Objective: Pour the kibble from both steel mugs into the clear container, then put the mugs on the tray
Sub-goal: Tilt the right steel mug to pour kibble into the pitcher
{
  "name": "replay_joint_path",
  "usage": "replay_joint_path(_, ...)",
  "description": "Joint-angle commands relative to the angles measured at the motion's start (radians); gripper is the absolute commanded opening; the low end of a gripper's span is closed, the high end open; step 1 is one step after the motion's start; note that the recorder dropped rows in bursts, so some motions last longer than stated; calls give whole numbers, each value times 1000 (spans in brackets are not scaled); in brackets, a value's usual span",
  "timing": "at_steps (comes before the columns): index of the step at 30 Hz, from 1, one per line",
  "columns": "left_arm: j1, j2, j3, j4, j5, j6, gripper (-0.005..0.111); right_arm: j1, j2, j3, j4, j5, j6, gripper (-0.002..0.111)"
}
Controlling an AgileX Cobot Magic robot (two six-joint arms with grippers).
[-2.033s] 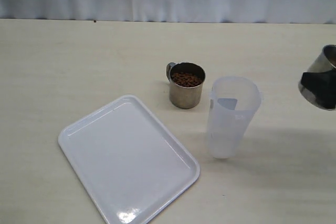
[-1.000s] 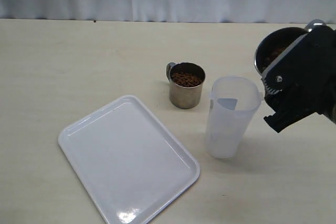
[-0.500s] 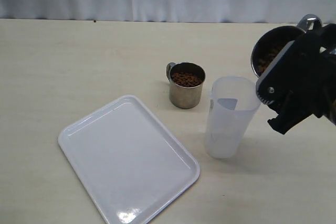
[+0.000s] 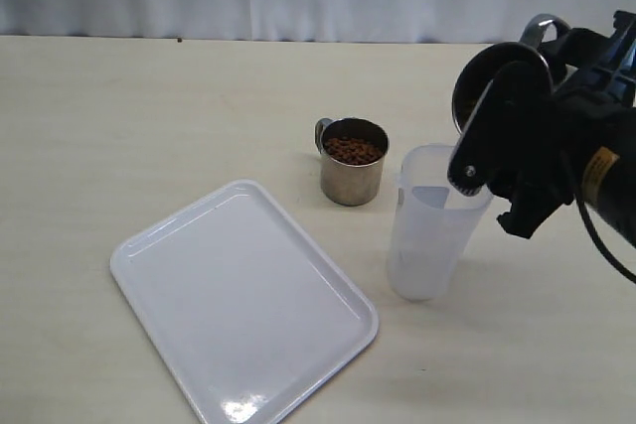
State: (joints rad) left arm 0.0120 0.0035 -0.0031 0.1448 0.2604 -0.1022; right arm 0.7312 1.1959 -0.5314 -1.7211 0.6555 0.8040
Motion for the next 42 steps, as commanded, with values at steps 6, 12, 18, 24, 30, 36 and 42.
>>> replay_joint_path(6, -2, -4, 3, 0, -5, 1, 0, 0, 17, -13, -23, 27, -175, 5)
replay_joint_path(12, -2, -4, 3, 0, -5, 1, 0, 0, 17, -13, -23, 27, -281, 5)
replay_joint_path(18, -2, -4, 3, 0, -5, 1, 0, 0, 17, -14, -23, 27, -304, 5)
replay_joint_path(24, -2, -4, 3, 0, -5, 1, 0, 0, 29, -40, -23, 23, -325, 5)
replay_joint_path(30, -2, -4, 3, 0, -5, 1, 0, 0, 46, -60, -23, 27, -383, 5)
replay_joint_path(36, -2, -4, 3, 0, -7, 1, 0, 1, 46, -60, -23, 27, -460, 5)
replay_joint_path(42, -2, -4, 3, 0, -7, 1, 0, 4, 46, -60, -23, 21, -572, 5)
